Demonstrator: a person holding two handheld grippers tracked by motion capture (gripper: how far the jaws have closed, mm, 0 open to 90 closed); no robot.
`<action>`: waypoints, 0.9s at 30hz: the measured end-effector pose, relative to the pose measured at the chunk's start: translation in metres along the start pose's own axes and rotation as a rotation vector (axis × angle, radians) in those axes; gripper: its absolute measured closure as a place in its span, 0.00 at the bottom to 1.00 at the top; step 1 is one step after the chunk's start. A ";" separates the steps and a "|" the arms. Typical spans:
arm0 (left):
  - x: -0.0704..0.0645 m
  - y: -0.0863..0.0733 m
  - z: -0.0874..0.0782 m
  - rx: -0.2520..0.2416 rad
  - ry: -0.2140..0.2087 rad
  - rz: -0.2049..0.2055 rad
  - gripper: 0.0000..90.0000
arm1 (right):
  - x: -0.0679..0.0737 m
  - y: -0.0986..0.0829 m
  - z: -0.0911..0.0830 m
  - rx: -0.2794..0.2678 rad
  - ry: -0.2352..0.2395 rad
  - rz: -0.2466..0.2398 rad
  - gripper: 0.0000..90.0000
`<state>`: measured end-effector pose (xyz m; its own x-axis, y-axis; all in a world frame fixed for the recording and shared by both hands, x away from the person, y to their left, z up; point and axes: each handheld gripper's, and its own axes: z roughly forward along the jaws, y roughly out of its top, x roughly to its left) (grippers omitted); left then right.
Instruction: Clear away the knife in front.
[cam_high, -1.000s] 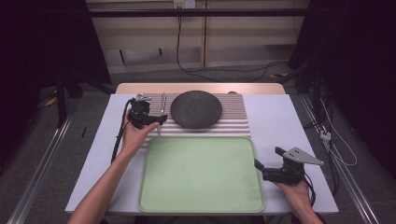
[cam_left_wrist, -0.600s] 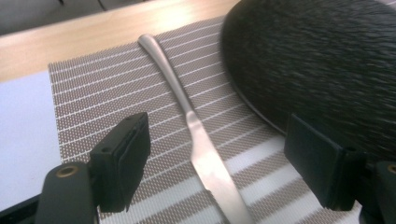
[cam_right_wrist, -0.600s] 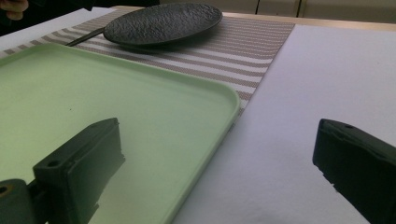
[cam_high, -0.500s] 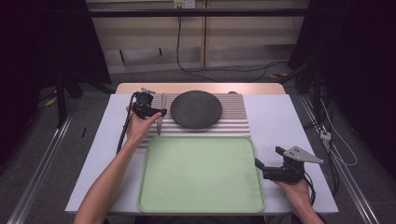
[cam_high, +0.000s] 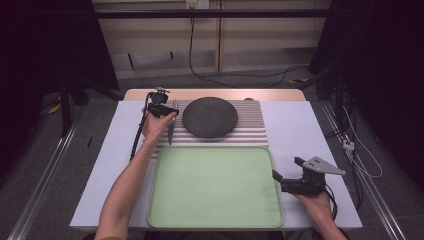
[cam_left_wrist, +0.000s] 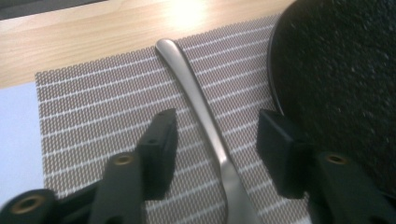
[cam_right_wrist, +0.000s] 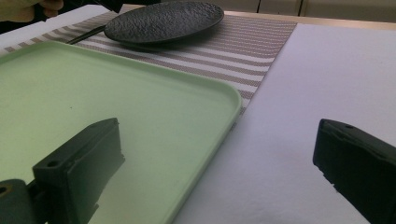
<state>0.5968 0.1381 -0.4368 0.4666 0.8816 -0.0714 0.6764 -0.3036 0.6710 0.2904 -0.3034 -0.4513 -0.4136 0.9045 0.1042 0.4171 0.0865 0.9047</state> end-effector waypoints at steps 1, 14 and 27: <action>0.001 0.001 0.001 -0.005 -0.002 -0.002 0.64 | 0.000 0.000 0.000 0.000 0.000 0.000 0.02; 0.000 0.005 0.021 0.079 0.006 -0.042 0.78 | 0.000 0.000 0.000 0.004 -0.003 0.006 0.02; -0.002 0.012 0.022 0.157 0.020 -0.031 0.88 | 0.000 0.000 -0.001 0.005 0.002 0.002 0.02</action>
<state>0.6162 0.1248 -0.4447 0.4333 0.8982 -0.0745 0.7720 -0.3272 0.5449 0.2899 -0.3038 -0.4514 -0.4139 0.9040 0.1070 0.4220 0.0863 0.9025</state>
